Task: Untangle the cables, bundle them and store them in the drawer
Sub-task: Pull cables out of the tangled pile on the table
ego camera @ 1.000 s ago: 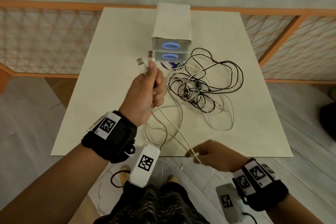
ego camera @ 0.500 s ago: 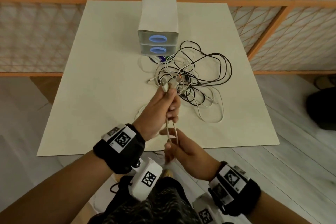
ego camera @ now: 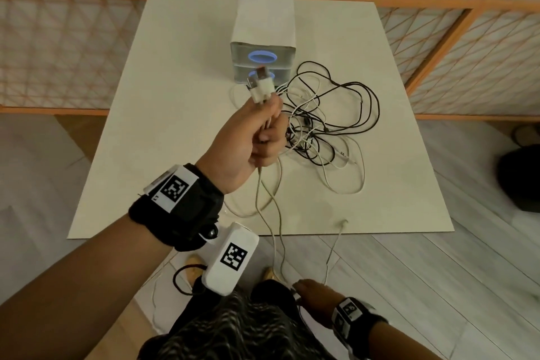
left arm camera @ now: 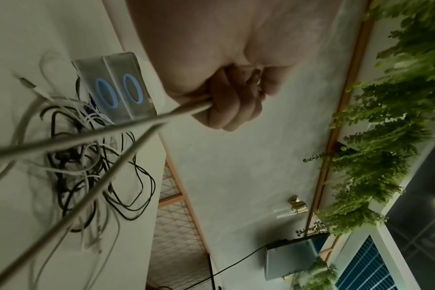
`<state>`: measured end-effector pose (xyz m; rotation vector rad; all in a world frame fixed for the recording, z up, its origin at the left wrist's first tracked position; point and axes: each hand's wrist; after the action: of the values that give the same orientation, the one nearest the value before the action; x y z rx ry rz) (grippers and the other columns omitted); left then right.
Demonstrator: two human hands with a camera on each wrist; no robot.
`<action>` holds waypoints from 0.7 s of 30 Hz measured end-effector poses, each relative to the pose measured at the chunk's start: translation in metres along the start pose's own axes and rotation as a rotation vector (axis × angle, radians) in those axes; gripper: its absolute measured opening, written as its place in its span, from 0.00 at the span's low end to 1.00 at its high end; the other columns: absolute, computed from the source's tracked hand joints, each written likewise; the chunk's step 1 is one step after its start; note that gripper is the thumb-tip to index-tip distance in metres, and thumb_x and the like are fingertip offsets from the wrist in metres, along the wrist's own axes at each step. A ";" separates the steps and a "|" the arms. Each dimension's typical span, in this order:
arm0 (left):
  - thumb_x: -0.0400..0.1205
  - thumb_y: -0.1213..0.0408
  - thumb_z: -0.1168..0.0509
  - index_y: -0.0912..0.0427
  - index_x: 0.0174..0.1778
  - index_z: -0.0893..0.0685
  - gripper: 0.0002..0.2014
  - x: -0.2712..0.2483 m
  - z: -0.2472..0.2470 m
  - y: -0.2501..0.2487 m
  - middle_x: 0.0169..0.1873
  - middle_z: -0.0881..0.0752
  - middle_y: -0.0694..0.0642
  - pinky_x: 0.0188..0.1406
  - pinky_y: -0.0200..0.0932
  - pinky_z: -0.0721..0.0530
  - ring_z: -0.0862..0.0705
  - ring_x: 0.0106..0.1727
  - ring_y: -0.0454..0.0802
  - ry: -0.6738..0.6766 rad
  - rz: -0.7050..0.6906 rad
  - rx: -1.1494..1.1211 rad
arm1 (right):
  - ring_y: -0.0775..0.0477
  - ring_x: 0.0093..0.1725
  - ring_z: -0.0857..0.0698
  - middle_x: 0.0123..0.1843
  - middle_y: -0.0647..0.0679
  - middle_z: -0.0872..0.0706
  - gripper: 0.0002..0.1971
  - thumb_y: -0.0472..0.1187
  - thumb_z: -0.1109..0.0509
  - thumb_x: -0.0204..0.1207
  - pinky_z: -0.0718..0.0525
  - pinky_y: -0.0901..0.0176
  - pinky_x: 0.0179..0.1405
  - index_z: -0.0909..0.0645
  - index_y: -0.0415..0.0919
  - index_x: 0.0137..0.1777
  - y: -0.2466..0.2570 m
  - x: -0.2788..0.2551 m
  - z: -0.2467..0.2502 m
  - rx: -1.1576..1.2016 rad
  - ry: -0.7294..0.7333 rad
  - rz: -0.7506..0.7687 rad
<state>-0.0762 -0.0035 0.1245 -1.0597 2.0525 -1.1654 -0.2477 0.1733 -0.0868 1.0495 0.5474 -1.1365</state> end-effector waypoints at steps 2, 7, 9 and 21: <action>0.81 0.56 0.45 0.50 0.26 0.32 0.15 -0.003 0.005 0.002 0.19 0.38 0.45 0.15 0.30 0.47 0.44 0.17 0.39 -0.041 0.032 0.097 | 0.36 0.80 0.40 0.80 0.33 0.39 0.27 0.41 0.43 0.83 0.40 0.50 0.78 0.43 0.33 0.79 -0.001 0.000 0.003 -0.010 0.012 -0.057; 0.86 0.48 0.49 0.50 0.20 0.32 0.26 -0.025 0.029 0.044 0.16 0.35 0.44 0.19 0.34 0.38 0.40 0.18 0.42 -0.044 0.412 0.544 | 0.37 0.73 0.27 0.73 0.36 0.26 0.26 0.48 0.35 0.79 0.28 0.49 0.71 0.31 0.36 0.74 0.011 -0.006 0.047 -0.157 0.074 -0.056; 0.87 0.53 0.50 0.53 0.25 0.32 0.22 -0.036 0.039 0.066 0.19 0.33 0.46 0.24 0.37 0.35 0.36 0.20 0.43 0.020 0.564 0.646 | 0.40 0.66 0.21 0.65 0.39 0.18 0.20 0.47 0.34 0.78 0.25 0.55 0.64 0.22 0.39 0.67 0.020 -0.008 0.085 -0.086 -0.034 0.023; 0.85 0.57 0.43 0.55 0.31 0.27 0.15 -0.040 0.059 0.086 0.21 0.32 0.45 0.21 0.30 0.36 0.36 0.21 0.40 -0.308 0.421 0.562 | 0.35 0.82 0.47 0.83 0.48 0.43 0.35 0.47 0.34 0.77 0.41 0.34 0.77 0.48 0.54 0.80 0.002 0.049 0.185 0.116 -0.739 -0.216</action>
<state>-0.0418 0.0308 0.0239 -0.4677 1.4784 -1.1651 -0.2544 -0.0131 -0.0437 0.6002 0.0022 -1.6494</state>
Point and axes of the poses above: each hand's wrist, its own x-axis towards the middle knuckle, its own z-axis out of the back of the hand, y = z × x
